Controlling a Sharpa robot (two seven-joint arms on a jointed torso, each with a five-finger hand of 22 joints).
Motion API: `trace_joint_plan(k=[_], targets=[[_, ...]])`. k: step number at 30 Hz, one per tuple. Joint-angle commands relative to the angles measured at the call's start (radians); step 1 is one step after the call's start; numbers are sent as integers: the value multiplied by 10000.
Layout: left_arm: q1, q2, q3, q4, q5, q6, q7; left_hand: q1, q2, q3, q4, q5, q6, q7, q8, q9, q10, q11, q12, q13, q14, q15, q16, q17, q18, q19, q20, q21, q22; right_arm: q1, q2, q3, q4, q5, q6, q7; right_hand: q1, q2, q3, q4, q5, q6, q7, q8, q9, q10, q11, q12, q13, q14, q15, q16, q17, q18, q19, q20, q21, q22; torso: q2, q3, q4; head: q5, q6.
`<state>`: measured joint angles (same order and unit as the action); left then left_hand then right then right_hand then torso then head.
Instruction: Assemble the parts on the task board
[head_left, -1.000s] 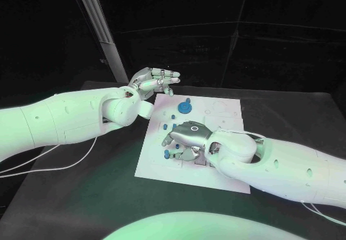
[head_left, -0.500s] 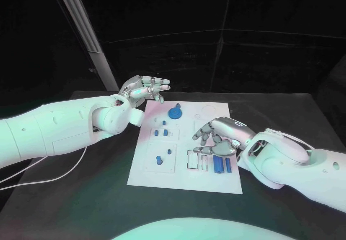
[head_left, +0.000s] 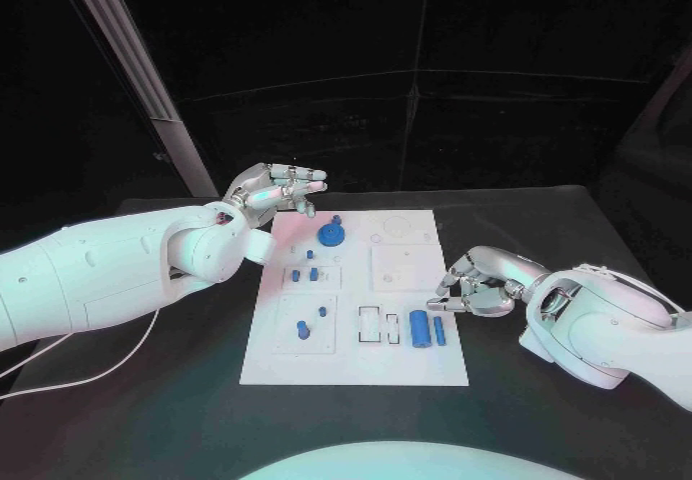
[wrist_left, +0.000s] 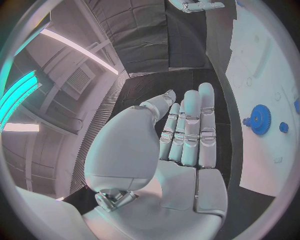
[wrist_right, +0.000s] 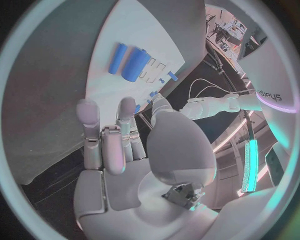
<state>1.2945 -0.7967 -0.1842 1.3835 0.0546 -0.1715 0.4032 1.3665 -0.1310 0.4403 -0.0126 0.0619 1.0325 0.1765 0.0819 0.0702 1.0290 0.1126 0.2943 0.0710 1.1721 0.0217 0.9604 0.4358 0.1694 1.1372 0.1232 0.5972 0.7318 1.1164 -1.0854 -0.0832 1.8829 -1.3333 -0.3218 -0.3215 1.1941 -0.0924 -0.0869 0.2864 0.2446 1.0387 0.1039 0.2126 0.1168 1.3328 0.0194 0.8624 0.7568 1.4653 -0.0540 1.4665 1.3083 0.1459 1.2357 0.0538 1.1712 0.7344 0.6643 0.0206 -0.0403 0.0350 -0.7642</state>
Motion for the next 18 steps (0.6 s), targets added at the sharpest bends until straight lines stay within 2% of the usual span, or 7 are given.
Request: trace_joint_plan(k=[1,3,6,8,14,18], targets=[[14,-20,-11,31,31,147,24,83,-3,8,-72,55,-60,22,2,-5,-45,-8,41,-17,-67,24,-25,-9,134,54,-10,-68,-16,-19,30,-1,66,-431,514,-1341,45,137,-264,49,7,-16,-72,200,120,139,-30,1173,1375,716,-3,159,636,-53,107,-11,92,176,-13,-7,-16,-43,12],[14,-21,-19,36,31,153,22,83,-3,8,-72,55,-60,22,2,-5,-45,-8,41,-17,-67,24,-25,-9,134,54,-10,-68,-16,-54,112,-2,60,-608,616,-1575,62,242,-447,13,19,-116,-59,333,215,308,-44,2040,2389,751,-13,284,883,-91,165,1,164,306,-11,-9,-2,-80,16],[14,-23,-27,44,31,168,15,83,-3,8,-72,55,-60,22,2,-5,-45,-8,41,-17,-67,24,-25,-9,134,54,-10,-68,-16,-118,296,-3,30,-833,816,-1805,-4,281,-669,29,8,-252,-53,450,310,578,-23,3012,3510,794,7,418,1163,-108,219,10,245,455,2,-13,17,-103,21],[14,-32,-31,49,31,171,13,83,-3,8,-72,55,-60,22,2,-5,-45,-8,41,-17,-67,24,-25,-9,134,54,-10,-68,-16,-155,474,-4,-15,-1024,990,-1930,26,323,-769,42,23,-320,-47,540,383,643,-11,3382,3962,811,21,478,1287,-118,243,18,295,544,9,-6,3,-76,8],[14,-52,-37,60,31,175,9,83,-3,8,-72,55,-60,22,2,-5,-45,-8,41,-17,-67,24,-25,-9,134,54,-10,-68,-16,-234,841,-5,-138,-1415,1226,-2091,66,360,-896,45,66,-435,-30,654,487,810,4,3959,4649,846,39,578,1508,-138,281,35,374,684,11,-16,-9,-69,-26],[14,-63,-39,69,31,177,7,83,-3,8,-72,55,-60,22,2,-5,-45,-8,41,-17,-67,24,-25,-9,134,54,-10,-68,-16,-300,1041,-5,-210,-1623,1324,-2130,89,363,-938,43,105,-480,-24,697,527,897,11,4201,4930,862,47,622,1607,-149,303,42,417,760,15,-18,9,-72,-62]])
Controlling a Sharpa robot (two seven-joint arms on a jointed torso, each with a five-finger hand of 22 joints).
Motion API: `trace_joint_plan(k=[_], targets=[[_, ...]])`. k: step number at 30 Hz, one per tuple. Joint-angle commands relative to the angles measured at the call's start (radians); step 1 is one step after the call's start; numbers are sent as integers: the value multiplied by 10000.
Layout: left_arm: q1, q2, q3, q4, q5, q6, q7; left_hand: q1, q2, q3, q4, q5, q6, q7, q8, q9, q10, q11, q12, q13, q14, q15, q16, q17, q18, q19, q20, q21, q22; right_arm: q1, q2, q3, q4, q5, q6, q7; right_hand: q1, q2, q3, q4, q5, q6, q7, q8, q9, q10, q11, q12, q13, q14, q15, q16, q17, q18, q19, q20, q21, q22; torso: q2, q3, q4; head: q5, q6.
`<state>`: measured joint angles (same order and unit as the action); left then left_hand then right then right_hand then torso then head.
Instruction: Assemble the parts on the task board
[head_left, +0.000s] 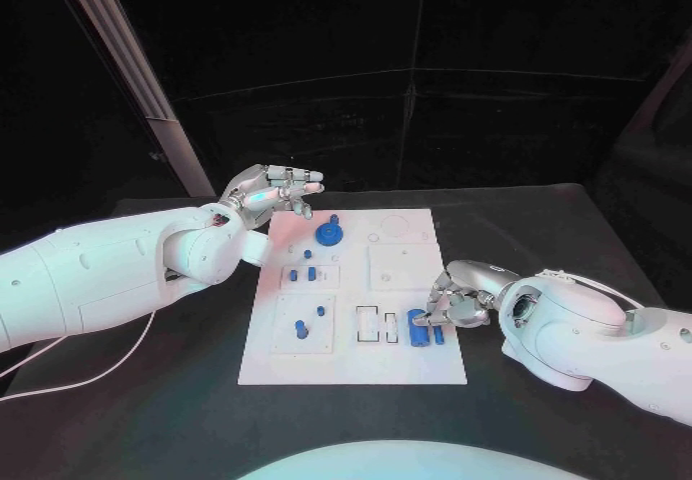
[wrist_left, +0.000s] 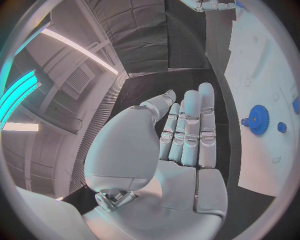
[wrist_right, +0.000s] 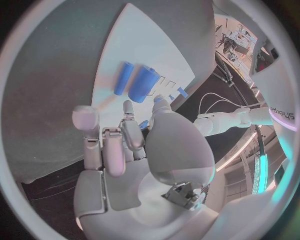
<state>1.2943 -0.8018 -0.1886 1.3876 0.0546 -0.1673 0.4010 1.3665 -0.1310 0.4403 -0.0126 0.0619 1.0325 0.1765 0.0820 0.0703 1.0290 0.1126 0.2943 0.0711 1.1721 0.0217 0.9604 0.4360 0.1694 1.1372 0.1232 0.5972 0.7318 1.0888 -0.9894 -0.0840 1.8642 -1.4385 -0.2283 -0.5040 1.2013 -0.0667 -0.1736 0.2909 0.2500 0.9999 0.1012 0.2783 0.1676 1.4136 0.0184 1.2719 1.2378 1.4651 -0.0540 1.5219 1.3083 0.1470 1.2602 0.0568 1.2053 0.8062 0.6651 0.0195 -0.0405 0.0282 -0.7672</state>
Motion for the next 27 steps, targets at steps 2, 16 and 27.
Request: trace_joint_plan(k=[2,16,27], targets=[[16,-19,5,31,31,134,25,83,-4,8,-72,55,-61,22,2,-5,-46,-8,41,-17,-67,24,-26,-10,134,55,-10,-68,-16,-62,149,2,-47,-646,447,-317,23,108,-76,-2,57,-99,4,49,26,107,22,152,172,867,49,77,1627,-163,64,13,86,60,11,-7,18,-3,-34],[17,-84,3,58,31,147,3,80,-4,5,-75,54,-67,25,3,-5,-54,-5,46,-18,-73,27,-26,-16,133,52,-8,-70,-17,-310,621,2,-336,-1124,863,-545,104,191,-98,-8,109,-129,4,134,99,186,26,404,470,887,57,130,1746,-179,91,23,149,170,5,-21,24,58,-112],[18,-139,3,88,31,151,-14,77,-4,3,-78,52,-74,28,3,-5,-63,-1,50,-20,-79,29,-27,-21,132,50,-7,-72,-17,-470,852,1,-403,-1194,256,-735,448,661,-33,-52,600,169,-115,453,331,228,-67,559,692,891,-8,150,1790,-180,99,-14,206,251,-4,-24,23,74,-136]])
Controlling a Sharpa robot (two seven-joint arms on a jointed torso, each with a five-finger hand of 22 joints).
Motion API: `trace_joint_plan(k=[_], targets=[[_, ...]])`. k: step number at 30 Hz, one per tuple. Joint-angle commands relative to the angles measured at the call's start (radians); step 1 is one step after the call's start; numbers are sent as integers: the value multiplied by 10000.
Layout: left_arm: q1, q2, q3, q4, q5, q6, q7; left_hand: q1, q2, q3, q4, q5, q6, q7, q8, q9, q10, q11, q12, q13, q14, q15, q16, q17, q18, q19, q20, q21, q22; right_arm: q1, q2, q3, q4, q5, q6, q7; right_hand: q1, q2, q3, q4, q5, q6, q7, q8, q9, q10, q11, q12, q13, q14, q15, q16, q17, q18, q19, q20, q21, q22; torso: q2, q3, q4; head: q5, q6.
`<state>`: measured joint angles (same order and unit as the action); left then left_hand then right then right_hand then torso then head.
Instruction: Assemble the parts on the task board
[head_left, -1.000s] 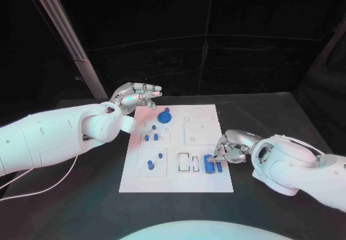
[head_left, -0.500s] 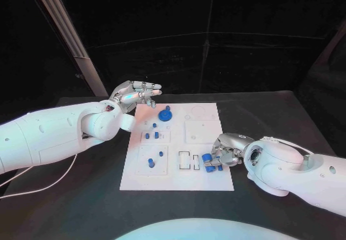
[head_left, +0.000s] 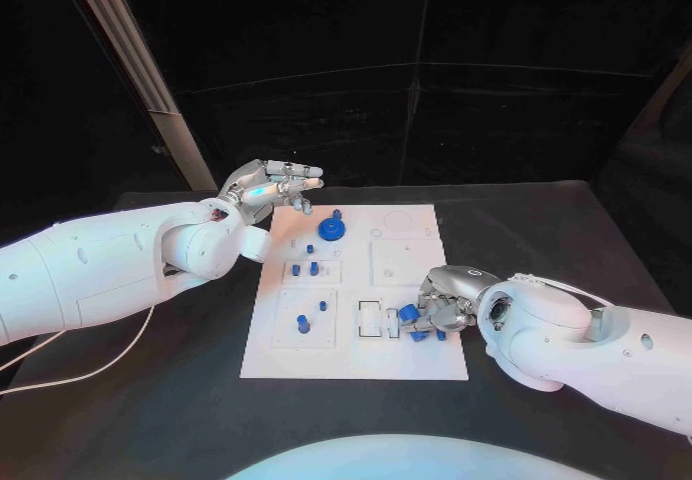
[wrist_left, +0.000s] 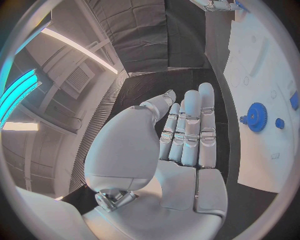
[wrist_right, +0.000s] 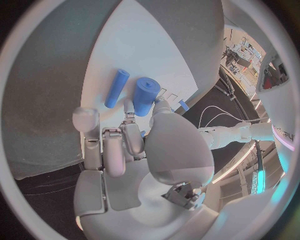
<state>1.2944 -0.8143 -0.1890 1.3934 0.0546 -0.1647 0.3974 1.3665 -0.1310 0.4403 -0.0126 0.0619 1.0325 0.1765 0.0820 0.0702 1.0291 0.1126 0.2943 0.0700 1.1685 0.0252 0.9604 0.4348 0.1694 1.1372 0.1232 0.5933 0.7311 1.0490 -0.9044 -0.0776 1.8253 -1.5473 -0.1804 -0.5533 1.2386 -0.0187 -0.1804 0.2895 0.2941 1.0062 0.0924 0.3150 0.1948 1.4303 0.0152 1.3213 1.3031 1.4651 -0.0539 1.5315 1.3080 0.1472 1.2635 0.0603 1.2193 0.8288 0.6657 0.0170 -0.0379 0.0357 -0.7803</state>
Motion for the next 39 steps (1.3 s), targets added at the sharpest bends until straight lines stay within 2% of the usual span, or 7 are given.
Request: trace_joint_plan(k=[1,4,11,16,21,31,39], targets=[[16,-21,7,33,31,126,21,77,-4,3,-78,52,-74,28,3,-5,-63,-1,50,-9,-44,-6,-27,-9,132,49,-7,-33,-10,-77,-10,-62,6,-111,-400,-248,123,271,55,-39,274,206,-65,154,111,80,-66,94,78,895,-32,63,1816,-184,75,-65,80,45,-9,1,-3,-1,-4],[16,-36,7,37,31,130,18,77,-4,3,-78,52,-74,28,3,-5,-63,-1,50,-9,-44,-6,-27,-9,132,49,-7,-33,-10,-86,-104,-60,127,-65,-1110,-178,264,399,52,-60,506,455,-174,326,261,133,-160,152,163,903,-107,83,1866,-190,101,-127,114,99,-13,9,-6,20,-1],[17,-22,6,36,31,146,9,77,-4,3,-78,52,-74,28,3,-5,-63,-1,50,-9,-44,-6,-27,-9,132,49,-7,-33,-10,-85,-328,-52,547,677,-2510,253,316,569,-27,-19,820,689,-308,514,492,202,-285,195,258,916,-213,110,1936,-195,117,-232,132,124,-21,-9,27,-17,26],[17,-5,6,40,31,160,-7,77,-4,3,-78,52,-74,28,3,-5,-63,-1,50,-9,-44,-6,-27,-9,132,49,-7,-33,-10,-81,-309,-46,751,1183,-2929,476,134,660,-146,17,881,752,-353,569,600,234,-323,199,289,923,-252,122,1968,-195,116,-272,129,115,-3,-13,44,-24,60],[18,1,6,55,31,173,-21,77,-4,3,-78,52,-74,28,3,-5,-63,-1,50,-9,-44,-6,-27,-9,132,49,-7,-33,-10,-79,-150,-44,712,1454,-2860,480,84,703,-174,18,884,765,-366,581,629,233,-333,182,280,922,-260,121,1965,-196,115,-281,128,114,-5,-16,33,15,46],[22,22,7,72,31,194,-39,77,-4,3,-78,52,-74,28,3,-5,-63,-1,50,-9,-44,-6,-27,-9,132,49,-7,-33,-10,-76,490,-43,285,1768,-1744,124,-252,849,-398,22,686,790,-406,615,784,220,-370,68,218,926,-295,128,1988,-197,112,-318,120,111,-4,-17,33,63,18],[24,39,7,68,31,201,-48,77,-4,3,-78,52,-74,28,3,-5,-63,-1,50,-9,-44,-6,-27,-9,132,49,-7,-33,-10,-75,884,-43,13,1737,-1290,-171,-355,875,-484,21,598,791,-416,625,836,190,-378,-26,142,921,-303,117,1965,-194,101,-327,106,89,0,-11,18,101,5]])
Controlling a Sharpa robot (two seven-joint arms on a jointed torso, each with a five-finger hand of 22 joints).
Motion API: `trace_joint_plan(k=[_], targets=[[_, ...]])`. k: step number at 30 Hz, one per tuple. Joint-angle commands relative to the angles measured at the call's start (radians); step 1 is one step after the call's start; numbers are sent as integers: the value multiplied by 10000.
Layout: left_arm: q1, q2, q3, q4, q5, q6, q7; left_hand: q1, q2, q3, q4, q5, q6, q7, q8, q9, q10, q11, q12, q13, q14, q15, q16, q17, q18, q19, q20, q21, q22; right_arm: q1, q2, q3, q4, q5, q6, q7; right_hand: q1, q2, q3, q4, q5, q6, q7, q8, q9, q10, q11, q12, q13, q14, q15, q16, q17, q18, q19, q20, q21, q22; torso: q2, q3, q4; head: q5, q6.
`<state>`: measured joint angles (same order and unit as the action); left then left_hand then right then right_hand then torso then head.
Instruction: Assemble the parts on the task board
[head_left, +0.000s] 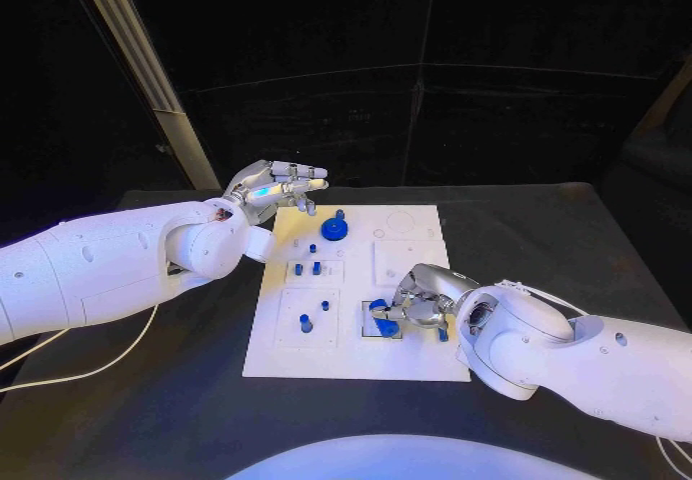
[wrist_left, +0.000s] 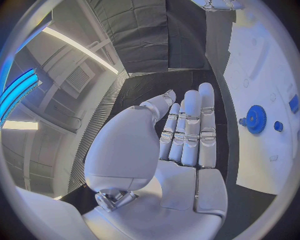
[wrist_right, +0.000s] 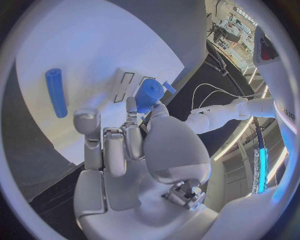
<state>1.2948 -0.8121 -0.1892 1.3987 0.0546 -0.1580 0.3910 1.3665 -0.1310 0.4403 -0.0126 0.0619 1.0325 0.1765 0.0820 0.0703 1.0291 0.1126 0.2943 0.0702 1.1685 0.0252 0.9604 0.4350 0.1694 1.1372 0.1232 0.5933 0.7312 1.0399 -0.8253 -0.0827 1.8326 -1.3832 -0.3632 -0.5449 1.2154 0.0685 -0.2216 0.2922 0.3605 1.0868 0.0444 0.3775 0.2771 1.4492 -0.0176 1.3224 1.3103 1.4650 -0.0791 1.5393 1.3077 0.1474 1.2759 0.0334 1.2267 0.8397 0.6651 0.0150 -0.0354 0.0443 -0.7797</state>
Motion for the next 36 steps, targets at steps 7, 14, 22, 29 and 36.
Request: trace_joint_plan(k=[7,14,22,29,36], targets=[[20,39,9,6,31,143,12,78,-7,1,-91,52,-89,36,4,-6,-84,5,59,-15,-52,-2,-26,-22,131,45,-5,-35,-11,17,387,7,-295,-177,547,-403,-172,-1,-127,-10,-117,-24,63,0,42,-16,-51,-88,32,916,-53,27,1942,-192,-36,-61,16,-46,7,8,0,29,-8],[21,56,9,-7,31,148,9,78,-7,1,-91,52,-89,36,4,-6,-84,5,59,-15,-52,-2,-26,-22,131,45,-5,-35,-11,17,624,8,-517,-542,447,-525,-243,-17,-230,-15,-269,-46,64,-2,97,-55,-51,-190,-44,906,-53,5,1896,-182,-73,-63,-27,-117,10,9,10,31,-18],[21,53,9,-17,31,146,1,78,-7,1,-91,52,-89,36,4,-6,-84,5,59,-15,-52,-2,-26,-22,131,45,-5,-35,-11,17,667,8,-518,-862,267,-567,-1497,-100,-957,4,-2885,-127,79,-7,377,-132,-29,-496,-224,879,-42,-61,1776,-154,-153,-54,-173,-311,-1,16,-18,56,-34],[21,46,9,-23,31,152,-2,78,-7,1,-91,52,-89,36,4,-6,-84,5,59,-15,-52,-2,-26,-22,131,45,-5,-35,-11,15,476,8,-256,-929,203,-331,-1868,-71,-918,-29,-2833,-116,67,4,492,-101,-42,-512,-203,892,-47,-42,1829,-160,-120,-56,-161,-263,-1,26,-17,54,-44],[20,35,8,-34,31,160,-20,78,-7,1,-91,52,-89,36,4,-6,-84,5,59,-15,-52,-2,-26,-22,131,45,-5,-35,-11,14,286,8,-20,-920,306,-97,-589,-278,-663,-478,-2296,-44,22,75,678,-18,-82,-398,-40,906,-78,-19,1889,-167,-89,-82,-151,-218,-5,26,-18,53,-43]])
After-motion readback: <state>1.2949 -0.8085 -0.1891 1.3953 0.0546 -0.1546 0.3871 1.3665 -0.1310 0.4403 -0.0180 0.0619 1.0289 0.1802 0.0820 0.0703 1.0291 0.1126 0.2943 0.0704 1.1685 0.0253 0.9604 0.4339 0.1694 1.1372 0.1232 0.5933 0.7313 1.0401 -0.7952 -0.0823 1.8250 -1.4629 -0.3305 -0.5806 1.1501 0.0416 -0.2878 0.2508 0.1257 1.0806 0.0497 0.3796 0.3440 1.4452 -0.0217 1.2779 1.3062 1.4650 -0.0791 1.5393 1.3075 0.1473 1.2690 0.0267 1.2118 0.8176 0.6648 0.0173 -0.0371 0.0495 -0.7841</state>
